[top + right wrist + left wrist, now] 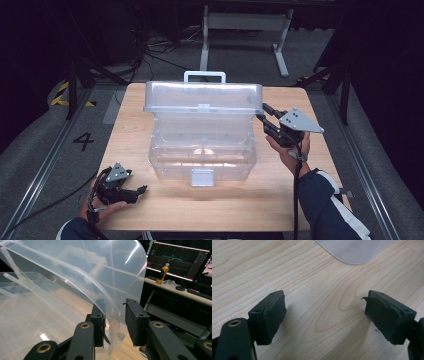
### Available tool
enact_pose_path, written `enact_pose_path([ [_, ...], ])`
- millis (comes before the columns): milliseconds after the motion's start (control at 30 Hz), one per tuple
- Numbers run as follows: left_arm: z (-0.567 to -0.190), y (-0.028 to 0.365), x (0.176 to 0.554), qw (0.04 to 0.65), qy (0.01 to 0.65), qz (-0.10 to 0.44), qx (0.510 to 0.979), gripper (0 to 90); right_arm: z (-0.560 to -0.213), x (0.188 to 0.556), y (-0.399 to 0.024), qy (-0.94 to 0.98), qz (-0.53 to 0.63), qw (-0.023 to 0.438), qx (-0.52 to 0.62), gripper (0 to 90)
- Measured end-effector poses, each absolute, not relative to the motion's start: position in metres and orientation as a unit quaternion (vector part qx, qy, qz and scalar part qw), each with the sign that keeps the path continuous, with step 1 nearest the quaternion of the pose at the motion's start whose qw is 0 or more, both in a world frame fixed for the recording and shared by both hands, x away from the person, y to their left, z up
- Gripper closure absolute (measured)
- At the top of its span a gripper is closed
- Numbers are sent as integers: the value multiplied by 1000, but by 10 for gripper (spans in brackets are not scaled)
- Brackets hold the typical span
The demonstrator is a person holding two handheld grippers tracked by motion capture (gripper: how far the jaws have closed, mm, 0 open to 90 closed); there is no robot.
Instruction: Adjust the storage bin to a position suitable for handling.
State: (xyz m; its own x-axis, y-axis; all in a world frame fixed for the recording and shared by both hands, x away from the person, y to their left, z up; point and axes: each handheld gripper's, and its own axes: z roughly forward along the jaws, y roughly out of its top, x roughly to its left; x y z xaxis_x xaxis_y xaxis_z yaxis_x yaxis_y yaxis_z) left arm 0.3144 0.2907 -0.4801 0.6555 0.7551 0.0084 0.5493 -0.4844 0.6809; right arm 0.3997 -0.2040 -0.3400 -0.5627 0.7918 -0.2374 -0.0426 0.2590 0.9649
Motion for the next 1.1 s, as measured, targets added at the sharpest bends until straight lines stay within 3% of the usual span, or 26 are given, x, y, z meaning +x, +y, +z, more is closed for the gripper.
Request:
enact_pose_path([
  [1100, -481, 291, 315, 336, 386, 150, 846, 171, -305, 453, -195, 691, 529, 376, 319, 763],
])
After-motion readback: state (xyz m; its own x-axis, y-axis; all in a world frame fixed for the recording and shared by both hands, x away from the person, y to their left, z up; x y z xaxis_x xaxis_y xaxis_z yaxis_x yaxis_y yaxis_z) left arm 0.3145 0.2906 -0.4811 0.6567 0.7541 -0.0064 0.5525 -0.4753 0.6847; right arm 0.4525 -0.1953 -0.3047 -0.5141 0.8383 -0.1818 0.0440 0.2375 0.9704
